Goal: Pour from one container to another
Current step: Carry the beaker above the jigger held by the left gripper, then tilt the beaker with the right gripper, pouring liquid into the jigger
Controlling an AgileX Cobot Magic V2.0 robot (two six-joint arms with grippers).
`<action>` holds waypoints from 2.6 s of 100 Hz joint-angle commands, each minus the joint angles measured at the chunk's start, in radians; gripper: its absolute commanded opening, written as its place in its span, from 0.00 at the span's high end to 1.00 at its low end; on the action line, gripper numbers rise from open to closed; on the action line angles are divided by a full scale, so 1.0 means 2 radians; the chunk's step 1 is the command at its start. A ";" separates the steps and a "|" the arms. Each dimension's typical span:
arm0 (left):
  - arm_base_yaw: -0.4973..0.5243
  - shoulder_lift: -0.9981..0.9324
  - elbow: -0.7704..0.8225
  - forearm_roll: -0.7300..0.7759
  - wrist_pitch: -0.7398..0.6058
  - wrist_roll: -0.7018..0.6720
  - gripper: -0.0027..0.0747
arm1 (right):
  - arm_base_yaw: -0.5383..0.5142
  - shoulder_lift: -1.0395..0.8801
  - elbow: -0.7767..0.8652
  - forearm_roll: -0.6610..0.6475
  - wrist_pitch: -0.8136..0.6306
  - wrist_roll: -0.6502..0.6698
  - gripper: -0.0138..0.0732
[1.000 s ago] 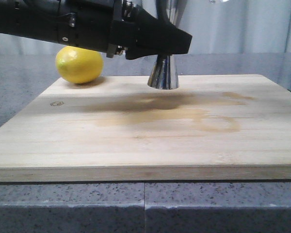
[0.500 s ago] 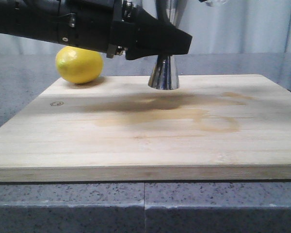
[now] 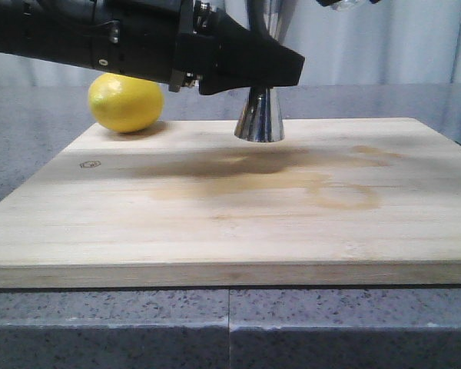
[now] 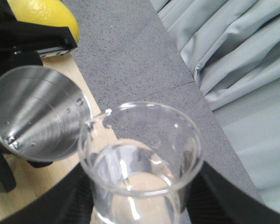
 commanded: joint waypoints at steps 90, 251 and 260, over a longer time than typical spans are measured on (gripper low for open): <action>-0.004 -0.022 -0.015 -0.037 0.035 -0.005 0.82 | 0.019 -0.010 -0.019 -0.095 -0.033 -0.006 0.54; -0.004 -0.022 -0.015 -0.037 0.035 -0.005 0.82 | 0.019 0.003 -0.019 -0.175 -0.038 -0.006 0.46; -0.004 -0.022 -0.015 -0.037 0.035 -0.005 0.82 | 0.019 0.003 -0.019 -0.186 -0.038 -0.006 0.46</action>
